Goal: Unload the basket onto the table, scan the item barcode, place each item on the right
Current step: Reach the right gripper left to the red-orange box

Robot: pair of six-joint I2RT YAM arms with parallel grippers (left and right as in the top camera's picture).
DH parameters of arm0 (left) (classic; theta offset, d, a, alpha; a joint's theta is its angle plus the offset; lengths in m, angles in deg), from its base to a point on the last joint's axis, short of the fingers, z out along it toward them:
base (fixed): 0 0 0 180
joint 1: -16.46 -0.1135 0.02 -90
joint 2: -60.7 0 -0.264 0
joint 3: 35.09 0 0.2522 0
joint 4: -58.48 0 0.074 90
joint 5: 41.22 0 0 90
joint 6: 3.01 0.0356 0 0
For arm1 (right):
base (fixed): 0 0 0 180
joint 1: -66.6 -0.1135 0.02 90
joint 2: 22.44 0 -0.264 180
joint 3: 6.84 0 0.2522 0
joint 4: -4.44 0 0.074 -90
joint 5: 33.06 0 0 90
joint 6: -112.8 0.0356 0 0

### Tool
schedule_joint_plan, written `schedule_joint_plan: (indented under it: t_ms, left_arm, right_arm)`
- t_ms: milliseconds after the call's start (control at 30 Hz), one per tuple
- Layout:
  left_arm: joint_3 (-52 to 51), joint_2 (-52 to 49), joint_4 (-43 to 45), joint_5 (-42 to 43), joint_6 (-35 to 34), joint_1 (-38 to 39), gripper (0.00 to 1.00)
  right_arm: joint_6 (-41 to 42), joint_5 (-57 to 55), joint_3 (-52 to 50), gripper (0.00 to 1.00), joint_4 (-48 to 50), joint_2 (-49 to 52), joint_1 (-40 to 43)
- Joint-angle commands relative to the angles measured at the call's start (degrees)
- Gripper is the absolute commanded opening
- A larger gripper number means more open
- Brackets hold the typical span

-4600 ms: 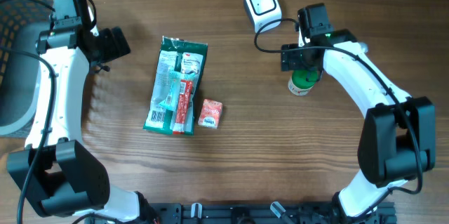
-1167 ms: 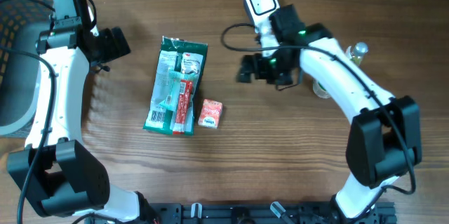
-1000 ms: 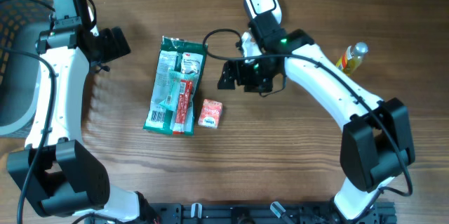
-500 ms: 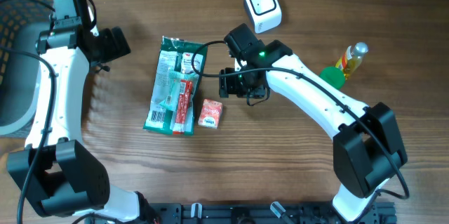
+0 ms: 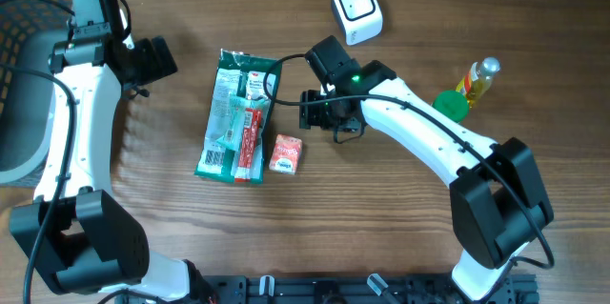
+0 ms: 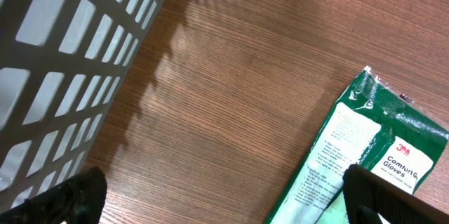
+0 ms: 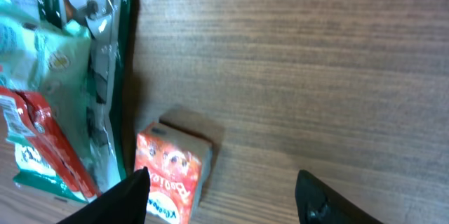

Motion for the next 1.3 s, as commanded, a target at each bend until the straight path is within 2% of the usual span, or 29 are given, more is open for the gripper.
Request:
schedule_joint_plan:
  t_ms: [0,167,367,500,833,1000,1267]
  left_arm:
    - [0.4,0.1,0.2,0.4,-0.1,-0.2,1.0]
    - [0.4,0.1,0.2,0.4,-0.1,-0.2,1.0]
    - [0.4,0.1,0.2,0.4,-0.1,-0.2,1.0]
    - [0.4,0.1,0.2,0.4,-0.1,-0.2,1.0]
    - [0.4,0.1,0.2,0.4,-0.1,-0.2,1.0]
    - [0.4,0.1,0.2,0.4,-0.1,-0.2,1.0]
    - [0.4,0.1,0.2,0.4,-0.1,-0.2,1.0]
  right_arm:
    - [2.2,-2.7,-0.7,0.63,0.5,0.4,-0.1]
    - [4.7,-1.7,-3.0,0.57,0.8,0.5,-0.1]
    - [5.7,9.3,-8.2,0.5,4.7,0.5,-0.4]
    - [7.6,9.5,-10.8,0.43,6.3,0.5,-1.8]
    - [8.2,10.1,-12.0,0.4,11.0,0.5,-7.1]
    - [10.5,8.5,-12.1,0.33,14.0,0.5,-7.3]
    - [10.7,7.2,-12.2,0.32,14.0,0.6,-7.3]
